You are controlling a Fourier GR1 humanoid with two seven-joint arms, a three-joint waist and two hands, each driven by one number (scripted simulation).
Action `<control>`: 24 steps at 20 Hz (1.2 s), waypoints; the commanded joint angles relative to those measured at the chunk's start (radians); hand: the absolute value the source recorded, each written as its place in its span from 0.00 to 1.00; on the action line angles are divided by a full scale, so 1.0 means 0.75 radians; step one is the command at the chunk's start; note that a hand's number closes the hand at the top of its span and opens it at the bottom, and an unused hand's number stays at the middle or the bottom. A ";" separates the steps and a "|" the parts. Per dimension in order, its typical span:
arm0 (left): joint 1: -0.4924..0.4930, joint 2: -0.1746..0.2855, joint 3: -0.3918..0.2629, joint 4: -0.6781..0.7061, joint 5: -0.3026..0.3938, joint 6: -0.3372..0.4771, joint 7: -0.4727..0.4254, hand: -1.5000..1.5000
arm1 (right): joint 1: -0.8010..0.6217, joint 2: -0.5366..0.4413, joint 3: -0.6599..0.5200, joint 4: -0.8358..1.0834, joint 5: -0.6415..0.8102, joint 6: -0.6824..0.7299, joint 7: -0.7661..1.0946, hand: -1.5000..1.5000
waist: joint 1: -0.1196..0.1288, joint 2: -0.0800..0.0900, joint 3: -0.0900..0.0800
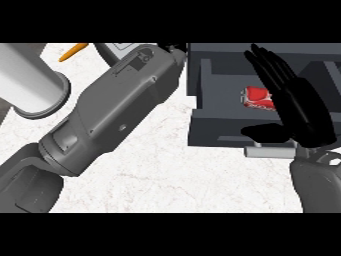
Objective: Pick up the can, place it into the drawer and close the drawer
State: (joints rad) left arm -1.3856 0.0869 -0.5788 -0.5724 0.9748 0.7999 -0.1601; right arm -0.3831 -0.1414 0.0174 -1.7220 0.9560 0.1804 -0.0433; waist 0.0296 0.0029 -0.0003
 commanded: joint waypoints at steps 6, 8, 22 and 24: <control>0.129 0.146 -0.021 -0.207 -0.077 0.039 0.080 0.00 | -0.170 0.003 0.033 0.591 0.269 -0.344 -0.087 0.00 | 0.017 -0.003 0.001; 0.097 0.159 0.005 -0.211 -0.076 0.058 0.133 0.00 | -0.302 -0.011 -0.019 0.749 0.261 -0.348 -0.084 0.00 | 0.009 0.001 0.001; 0.300 0.354 0.004 -0.508 -0.156 0.030 0.230 0.00 | -0.578 0.029 -0.130 1.462 0.414 -0.894 -0.125 0.00 | 0.036 0.017 0.002; 0.351 0.380 -0.013 -0.627 -0.160 0.061 0.260 0.00 | -0.614 -0.021 -0.175 1.526 0.410 -0.927 -0.123 0.00 | 0.062 0.010 0.002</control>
State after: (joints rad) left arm -1.1710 0.3404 -0.5857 -0.9604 0.8645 0.8355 0.0184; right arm -0.8135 -0.1486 -0.0637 -0.7089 1.2717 -0.4255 -0.1352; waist 0.0601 -0.0049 -0.0136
